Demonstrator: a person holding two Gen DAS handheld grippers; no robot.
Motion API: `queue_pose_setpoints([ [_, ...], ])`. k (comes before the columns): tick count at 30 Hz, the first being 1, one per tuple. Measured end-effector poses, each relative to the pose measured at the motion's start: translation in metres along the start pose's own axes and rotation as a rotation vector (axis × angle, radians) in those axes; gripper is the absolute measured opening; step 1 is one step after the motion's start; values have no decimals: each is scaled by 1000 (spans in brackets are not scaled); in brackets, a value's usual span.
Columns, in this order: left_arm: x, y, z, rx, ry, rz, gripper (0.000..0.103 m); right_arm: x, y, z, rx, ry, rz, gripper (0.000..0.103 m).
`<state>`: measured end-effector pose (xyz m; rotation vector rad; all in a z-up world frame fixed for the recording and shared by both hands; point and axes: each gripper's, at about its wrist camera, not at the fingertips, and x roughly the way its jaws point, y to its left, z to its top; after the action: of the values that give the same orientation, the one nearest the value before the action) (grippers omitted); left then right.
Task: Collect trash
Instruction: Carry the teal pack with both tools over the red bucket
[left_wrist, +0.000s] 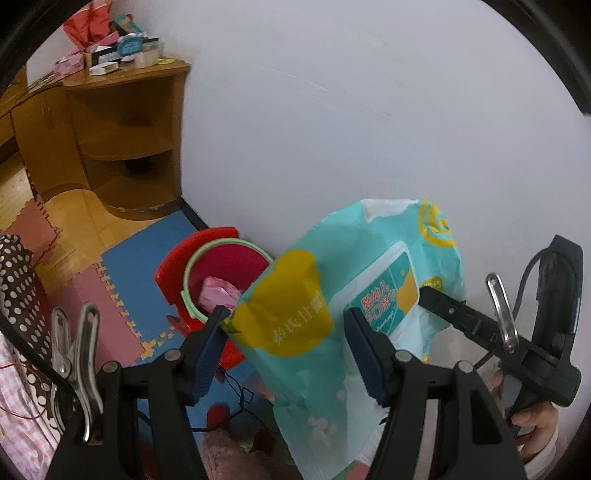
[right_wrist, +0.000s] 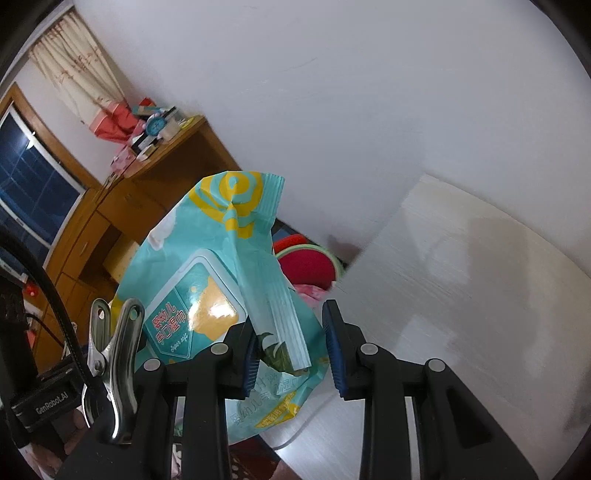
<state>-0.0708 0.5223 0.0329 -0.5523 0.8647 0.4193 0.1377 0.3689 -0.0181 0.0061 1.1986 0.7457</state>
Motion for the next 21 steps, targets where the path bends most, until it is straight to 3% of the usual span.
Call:
queue_pose_setpoints([
  [10,47,68,49,-14,41,43,67,82,44,40,-37,72,3,33],
  [21,124,121,71,4,130,31,67,178,61,58,-39,190,-55,33],
])
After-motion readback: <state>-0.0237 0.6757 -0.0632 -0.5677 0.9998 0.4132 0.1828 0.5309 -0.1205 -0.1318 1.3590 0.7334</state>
